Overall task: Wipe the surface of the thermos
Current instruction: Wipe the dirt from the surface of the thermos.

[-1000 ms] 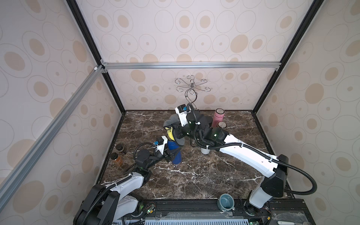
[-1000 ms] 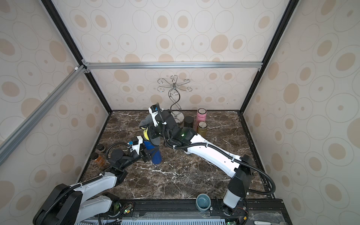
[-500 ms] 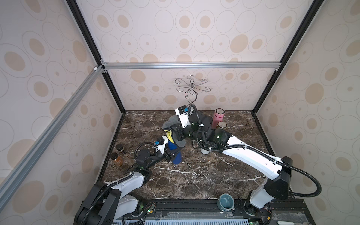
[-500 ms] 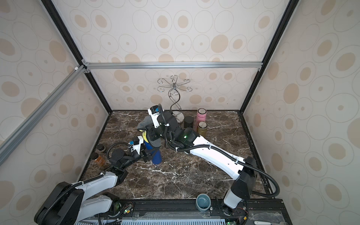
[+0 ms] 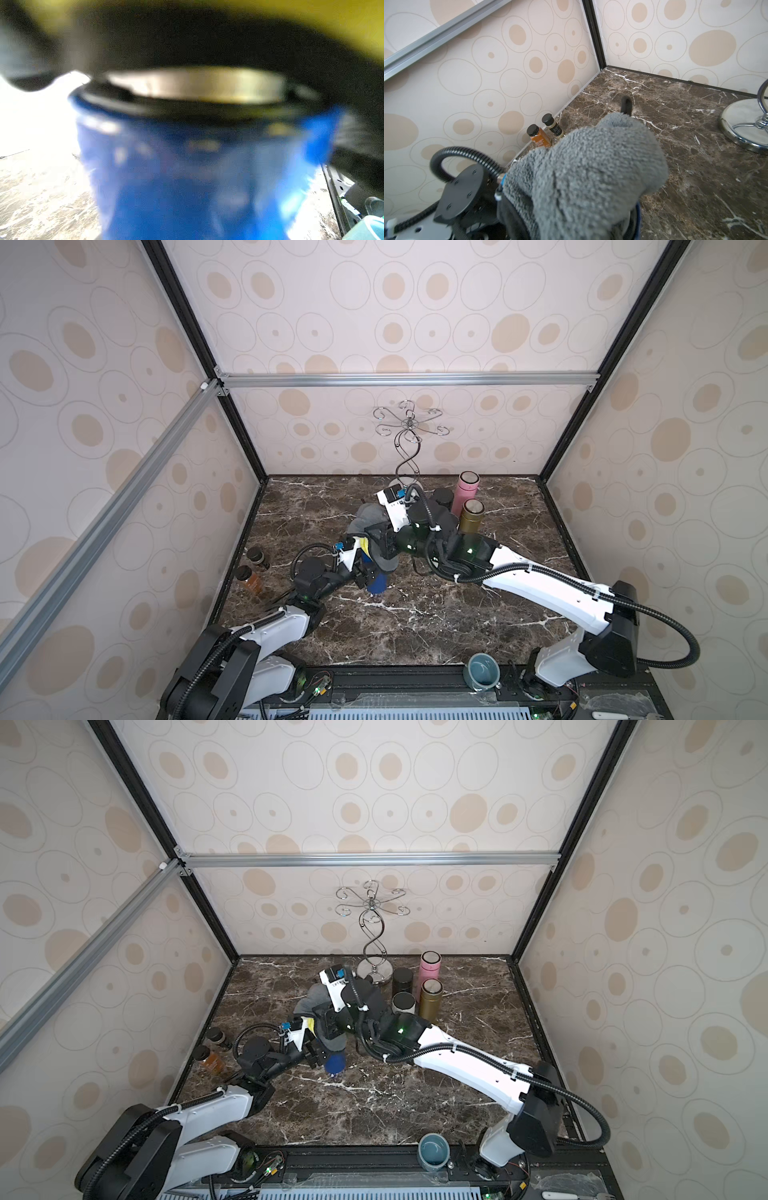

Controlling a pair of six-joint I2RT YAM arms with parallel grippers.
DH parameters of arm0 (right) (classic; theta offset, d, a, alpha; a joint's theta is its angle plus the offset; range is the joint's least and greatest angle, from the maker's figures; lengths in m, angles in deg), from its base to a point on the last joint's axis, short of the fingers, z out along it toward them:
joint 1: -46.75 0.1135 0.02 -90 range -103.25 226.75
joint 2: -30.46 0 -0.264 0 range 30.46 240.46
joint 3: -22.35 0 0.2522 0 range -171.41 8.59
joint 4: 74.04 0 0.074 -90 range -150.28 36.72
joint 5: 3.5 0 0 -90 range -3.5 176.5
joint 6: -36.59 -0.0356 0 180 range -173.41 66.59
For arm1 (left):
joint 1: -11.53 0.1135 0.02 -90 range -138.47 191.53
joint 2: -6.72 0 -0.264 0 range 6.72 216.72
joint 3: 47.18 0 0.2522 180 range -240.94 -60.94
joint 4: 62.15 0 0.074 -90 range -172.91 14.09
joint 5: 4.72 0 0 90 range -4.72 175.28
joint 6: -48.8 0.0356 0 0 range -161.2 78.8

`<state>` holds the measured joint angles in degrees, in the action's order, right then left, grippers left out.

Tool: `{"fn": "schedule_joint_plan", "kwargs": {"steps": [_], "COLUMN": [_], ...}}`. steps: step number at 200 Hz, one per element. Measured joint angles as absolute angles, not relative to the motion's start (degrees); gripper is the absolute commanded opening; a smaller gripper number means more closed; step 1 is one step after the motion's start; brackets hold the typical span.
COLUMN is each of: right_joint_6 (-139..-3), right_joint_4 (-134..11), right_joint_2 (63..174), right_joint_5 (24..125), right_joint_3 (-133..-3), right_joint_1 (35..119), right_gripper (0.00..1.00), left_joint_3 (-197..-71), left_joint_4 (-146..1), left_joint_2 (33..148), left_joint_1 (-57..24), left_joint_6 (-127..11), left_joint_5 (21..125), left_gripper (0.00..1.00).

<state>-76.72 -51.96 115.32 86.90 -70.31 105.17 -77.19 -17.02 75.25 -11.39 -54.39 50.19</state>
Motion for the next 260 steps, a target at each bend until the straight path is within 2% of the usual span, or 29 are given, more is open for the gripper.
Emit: {"fn": "schedule_joint_plan", "kwargs": {"steps": [52,93,131,166,260], "right_joint_6": [-79.2,-83.6,-88.0,-92.2,-99.5], "right_joint_4": [-51.7,-52.3,-54.8,-63.4,-78.5], "right_joint_2": [106.8,102.4,103.2,106.5,112.2], "right_joint_5": [88.0,89.7,90.3,92.4,88.9], "right_joint_3": [-61.0,-51.4,-45.6,-43.5,-43.2], "right_joint_1": [106.6,106.5,106.5,106.3,101.8], "right_gripper": [0.00,0.00,0.00,0.00,0.00], "left_joint_3": [-77.2,-77.2,-77.3,-77.4,-78.0], "left_joint_4": [-15.1,-15.6,-15.9,-16.8,-19.0], "left_joint_2": [76.0,71.7,61.7,55.8,50.0], "left_joint_1": [-11.3,-11.3,-11.2,-11.2,-11.0], "left_joint_6": [-55.5,-60.0,-66.3,-73.4,-82.4], "left_joint_5": [54.9,66.6,76.0,81.4,84.1], "left_gripper": [0.00,0.00,0.00,0.00,0.00]}}
